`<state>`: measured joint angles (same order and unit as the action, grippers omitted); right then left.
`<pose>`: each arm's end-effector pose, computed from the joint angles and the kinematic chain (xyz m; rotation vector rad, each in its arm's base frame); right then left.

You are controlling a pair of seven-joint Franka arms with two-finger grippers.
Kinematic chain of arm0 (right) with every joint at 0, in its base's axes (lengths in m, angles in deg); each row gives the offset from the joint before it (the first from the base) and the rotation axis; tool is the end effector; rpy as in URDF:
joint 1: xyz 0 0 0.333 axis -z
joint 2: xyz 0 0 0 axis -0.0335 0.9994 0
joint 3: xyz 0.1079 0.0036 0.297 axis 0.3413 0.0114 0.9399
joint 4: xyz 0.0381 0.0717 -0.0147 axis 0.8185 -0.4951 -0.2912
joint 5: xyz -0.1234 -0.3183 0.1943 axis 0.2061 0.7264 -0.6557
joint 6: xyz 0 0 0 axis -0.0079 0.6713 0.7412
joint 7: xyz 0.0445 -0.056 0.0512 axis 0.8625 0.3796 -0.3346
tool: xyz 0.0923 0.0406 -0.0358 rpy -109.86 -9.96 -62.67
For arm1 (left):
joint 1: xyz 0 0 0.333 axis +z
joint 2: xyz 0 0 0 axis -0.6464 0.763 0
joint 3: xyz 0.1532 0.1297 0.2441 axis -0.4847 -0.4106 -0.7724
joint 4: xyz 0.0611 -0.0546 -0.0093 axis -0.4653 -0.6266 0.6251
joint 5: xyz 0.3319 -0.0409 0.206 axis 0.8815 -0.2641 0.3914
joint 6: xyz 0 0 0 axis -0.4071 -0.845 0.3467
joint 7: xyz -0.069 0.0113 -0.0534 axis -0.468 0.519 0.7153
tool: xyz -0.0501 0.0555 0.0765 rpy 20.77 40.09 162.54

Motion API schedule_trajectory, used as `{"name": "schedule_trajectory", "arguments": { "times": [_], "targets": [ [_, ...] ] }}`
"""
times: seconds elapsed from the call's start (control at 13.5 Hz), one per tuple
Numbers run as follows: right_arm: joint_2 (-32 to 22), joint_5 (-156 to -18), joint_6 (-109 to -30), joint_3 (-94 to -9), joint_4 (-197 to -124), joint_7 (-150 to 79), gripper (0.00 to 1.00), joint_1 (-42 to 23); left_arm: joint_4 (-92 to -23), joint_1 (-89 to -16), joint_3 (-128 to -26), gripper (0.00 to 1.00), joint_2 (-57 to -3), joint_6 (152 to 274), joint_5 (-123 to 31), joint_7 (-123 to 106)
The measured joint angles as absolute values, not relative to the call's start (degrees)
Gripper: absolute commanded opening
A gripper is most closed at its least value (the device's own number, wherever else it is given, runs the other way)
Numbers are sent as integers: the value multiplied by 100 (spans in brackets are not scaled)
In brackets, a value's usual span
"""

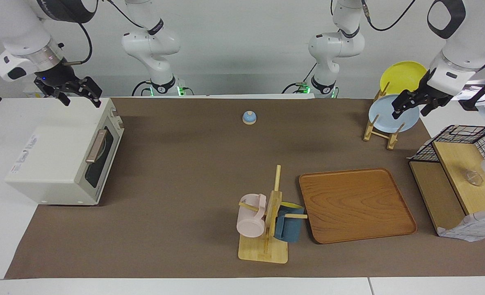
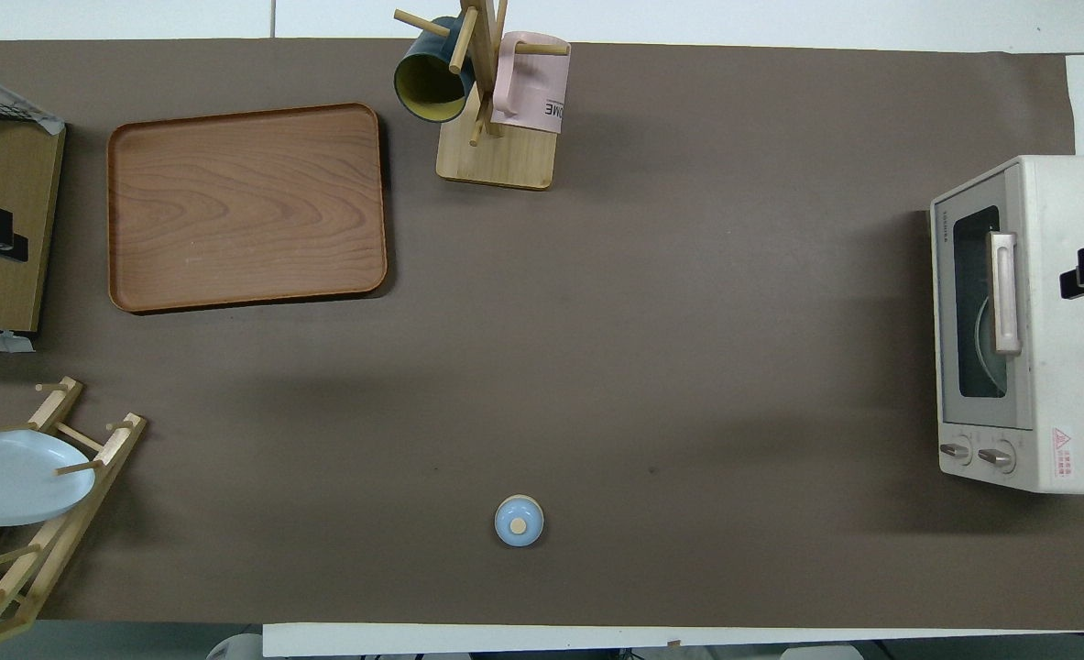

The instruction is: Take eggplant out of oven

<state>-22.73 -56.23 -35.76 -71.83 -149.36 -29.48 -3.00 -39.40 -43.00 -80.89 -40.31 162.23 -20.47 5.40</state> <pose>0.5212 -0.0802 0.6252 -3.1142 0.1751 0.1540 0.5453 -0.0151 0.6216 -3.1369 0.0033 0.0616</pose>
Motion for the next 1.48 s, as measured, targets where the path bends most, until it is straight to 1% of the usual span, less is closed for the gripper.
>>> {"name": "schedule_trajectory", "arguments": {
  "times": [0.37, 0.44, 0.52, 0.59, 0.67, 0.89, 1.04, 1.26, 1.48],
  "targets": [
    [-2288, -5623, -3572, -7109, -14932, -2948, 100, -298, -3947, -4302, -8081, 100, -4030, 16186, -2047, 540],
    [-2298, -5623, -3570, -7093, -14947, -2958, 98, -298, -3950, -4302, -8082, 100, -4030, 16185, -2047, 540],
    [-2308, -5622, -3578, -7086, -14968, -3059, 54, -299, -3951, -4302, -8085, 100, -4030, 16185, -2047, 540],
    [-2319, -5622, -3664, -7087, -15005, -3250, 20, -299, -3951, -4301, -8088, 100, -4030, 16185, -2047, 540],
    [-2340, -5622, -3886, -7086, -15103, -3402, 0, -301, -3951, -4300, -8089, 100, -4030, 16185, -2047, 540],
    [-2354, -5492, -4854, -7075, -15751, -3595, 0, -325, -3951, -4300, -8089, 100, -4030, 16185, -2047, 540],
    [-2204, -5092, -5243, -7071, -16097, -3614, 0, -415, -3951, -4300, -8089, 100, -4030, 16185, -2047, 540],
    [-1818, -4807, -5416, -7063, -16199, -3614, 0, -486, -3951, -4300, -8089, 100, -4030, 16185, -2047, 540],
    [-1626, -4363, -5611, -7065, -16349, -3617, 0, -492, -3951, -4300, -8089, 100, -4030, 16185, -2047, 540]
  ]
}}
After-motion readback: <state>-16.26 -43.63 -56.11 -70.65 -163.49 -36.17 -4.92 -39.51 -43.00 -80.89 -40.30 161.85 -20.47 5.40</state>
